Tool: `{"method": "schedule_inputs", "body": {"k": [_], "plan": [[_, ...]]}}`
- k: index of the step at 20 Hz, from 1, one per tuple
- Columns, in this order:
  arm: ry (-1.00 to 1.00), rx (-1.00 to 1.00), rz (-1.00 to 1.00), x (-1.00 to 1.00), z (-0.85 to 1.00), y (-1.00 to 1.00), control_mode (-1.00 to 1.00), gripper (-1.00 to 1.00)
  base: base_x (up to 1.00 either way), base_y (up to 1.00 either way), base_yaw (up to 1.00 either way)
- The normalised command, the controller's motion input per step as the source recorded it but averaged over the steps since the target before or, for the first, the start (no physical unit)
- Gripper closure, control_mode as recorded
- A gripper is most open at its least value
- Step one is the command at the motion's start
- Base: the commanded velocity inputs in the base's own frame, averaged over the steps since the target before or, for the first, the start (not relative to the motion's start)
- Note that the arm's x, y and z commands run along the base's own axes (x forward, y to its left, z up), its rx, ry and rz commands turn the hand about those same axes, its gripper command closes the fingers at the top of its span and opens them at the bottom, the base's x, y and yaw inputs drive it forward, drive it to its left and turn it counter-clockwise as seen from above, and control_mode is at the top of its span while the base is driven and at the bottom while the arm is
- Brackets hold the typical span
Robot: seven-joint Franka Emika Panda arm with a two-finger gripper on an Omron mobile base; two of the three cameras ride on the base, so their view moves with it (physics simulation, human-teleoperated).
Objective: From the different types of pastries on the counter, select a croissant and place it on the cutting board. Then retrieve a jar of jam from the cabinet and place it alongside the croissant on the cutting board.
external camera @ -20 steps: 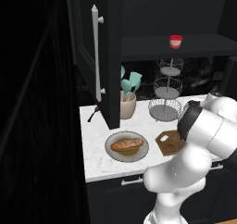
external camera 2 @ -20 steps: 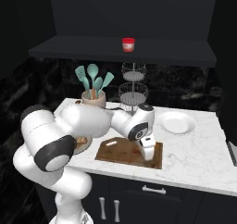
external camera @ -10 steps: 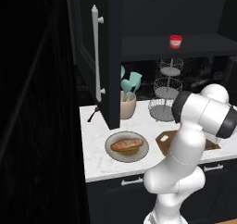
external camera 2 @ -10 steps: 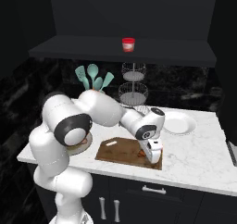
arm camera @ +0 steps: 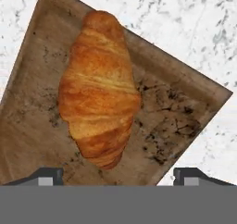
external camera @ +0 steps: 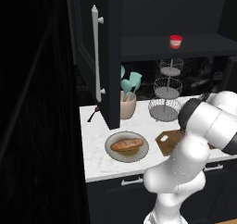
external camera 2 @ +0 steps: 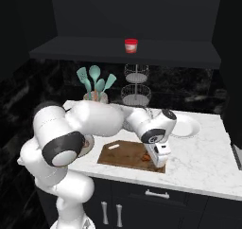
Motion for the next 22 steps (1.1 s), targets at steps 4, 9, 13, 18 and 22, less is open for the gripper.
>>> {"method": "schedule_inputs", "body": {"k": [4,9,13,18,22], "plan": [[-0.15,-0.02,0.00,-0.57,0.94,0.54,-1.00,-1.00,0.00,0.00,0.00],[-0.21,-0.12,0.00,-0.61,1.00,0.63,-1.00,-1.00,0.00,0.00,0.00],[-0.12,-0.16,0.00,-0.58,1.00,0.36,-1.00,-1.00,0.00,0.00,0.00],[-0.03,-0.10,0.00,-0.06,1.00,0.18,-1.00,-1.00,0.00,0.00,0.00],[-0.13,-0.06,0.01,0.00,1.00,0.09,-1.00,-1.00,0.00,0.00,0.00]]}}
